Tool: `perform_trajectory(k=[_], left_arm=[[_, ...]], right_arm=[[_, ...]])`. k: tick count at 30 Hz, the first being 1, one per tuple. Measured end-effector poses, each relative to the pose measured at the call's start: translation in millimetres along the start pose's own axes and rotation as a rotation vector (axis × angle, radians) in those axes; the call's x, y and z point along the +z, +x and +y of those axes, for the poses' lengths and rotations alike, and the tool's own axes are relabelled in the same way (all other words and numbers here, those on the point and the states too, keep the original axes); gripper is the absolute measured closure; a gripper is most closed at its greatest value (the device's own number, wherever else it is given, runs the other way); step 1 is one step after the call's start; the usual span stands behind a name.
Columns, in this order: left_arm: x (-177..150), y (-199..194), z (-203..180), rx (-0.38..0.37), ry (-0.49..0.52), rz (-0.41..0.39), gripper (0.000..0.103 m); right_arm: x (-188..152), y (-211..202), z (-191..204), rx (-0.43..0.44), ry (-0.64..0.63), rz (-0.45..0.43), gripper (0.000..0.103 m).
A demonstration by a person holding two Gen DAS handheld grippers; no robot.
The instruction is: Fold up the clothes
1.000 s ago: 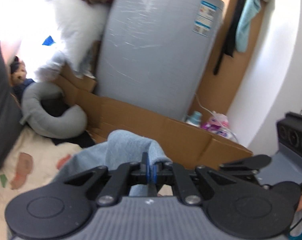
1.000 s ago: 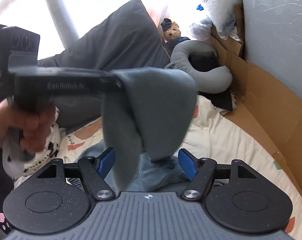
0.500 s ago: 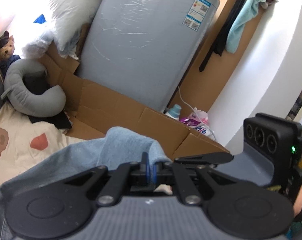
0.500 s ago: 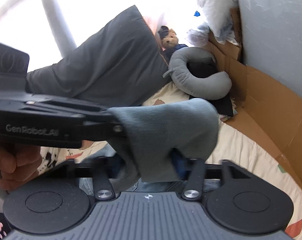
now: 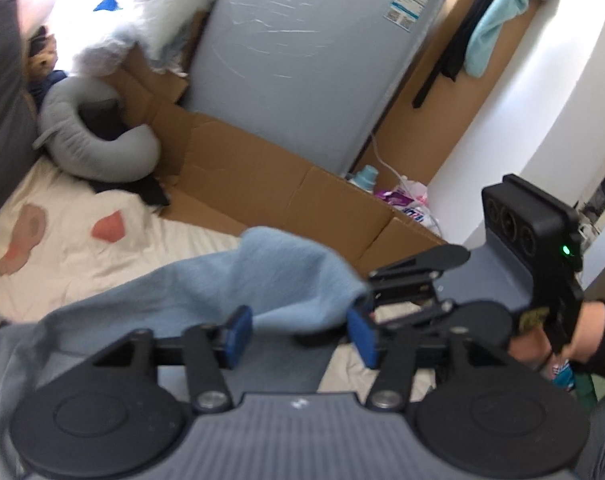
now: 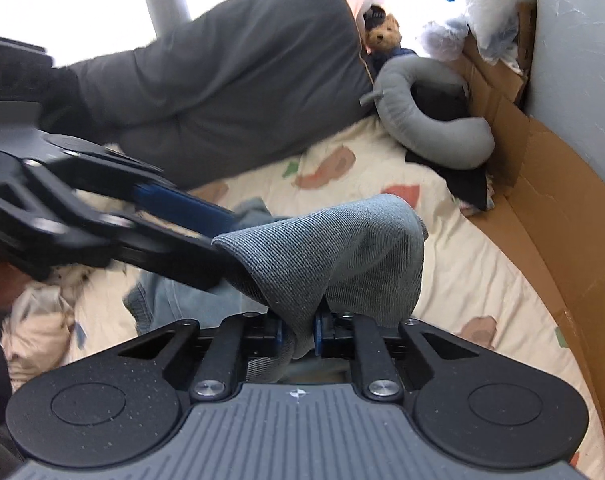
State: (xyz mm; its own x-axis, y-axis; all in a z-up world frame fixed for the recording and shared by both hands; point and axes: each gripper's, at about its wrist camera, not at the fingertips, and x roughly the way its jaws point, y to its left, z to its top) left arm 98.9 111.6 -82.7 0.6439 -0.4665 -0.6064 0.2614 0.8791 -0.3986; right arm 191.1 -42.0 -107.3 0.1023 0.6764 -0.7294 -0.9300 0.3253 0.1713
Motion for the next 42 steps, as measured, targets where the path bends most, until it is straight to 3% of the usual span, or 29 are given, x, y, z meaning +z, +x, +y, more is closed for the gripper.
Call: perform_trajectory(k=[5,14,18,27,31,39,41,42], left_arm=[[-25.7,-23.3,38.3,0.12,-0.078,0.023,0.045],[-77.6,-72.6,131.5,0.46,-0.212,0.04,0.036],[-97.6,-75.2,159.7,0.545,-0.263,0.073,0.035],[-144.6,-54.2,181.5,0.535,-0.326,0.172,0.031],[-159.0,-40.1,178.6,0.538,-0.323,0.186,0.031],[-174.9,-19.9,169.0,0.474,-0.367,0.193,0.031],[-175.4,-18.8,166.5,0.451,-0.375,0.174,0.035],[-175.2,-18.3,165.3,0.437,-0.379,0.165,0.044]], right_arm=[[-9.8,-6.1,-7.5,-0.017,-0.004,0.023,0.092],[-28.3,-45.8,-29.6,-0.091,0.001,0.007,0.093],[-47.5,-65.1,-50.2,-0.15,0.051,-0.005,0.093],[-96.4,-106.8,-93.6,-0.263,0.176,-0.002,0.094],[-117.9,-120.6,-103.2,-0.312,0.2,0.014,0.095],[-166.9,-149.3,-124.5,-0.403,0.309,0.036,0.095],[-180.4,-154.1,-126.6,-0.421,0.328,0.047,0.095],[-186.8,-155.7,-127.2,-0.428,0.337,0.052,0.095]])
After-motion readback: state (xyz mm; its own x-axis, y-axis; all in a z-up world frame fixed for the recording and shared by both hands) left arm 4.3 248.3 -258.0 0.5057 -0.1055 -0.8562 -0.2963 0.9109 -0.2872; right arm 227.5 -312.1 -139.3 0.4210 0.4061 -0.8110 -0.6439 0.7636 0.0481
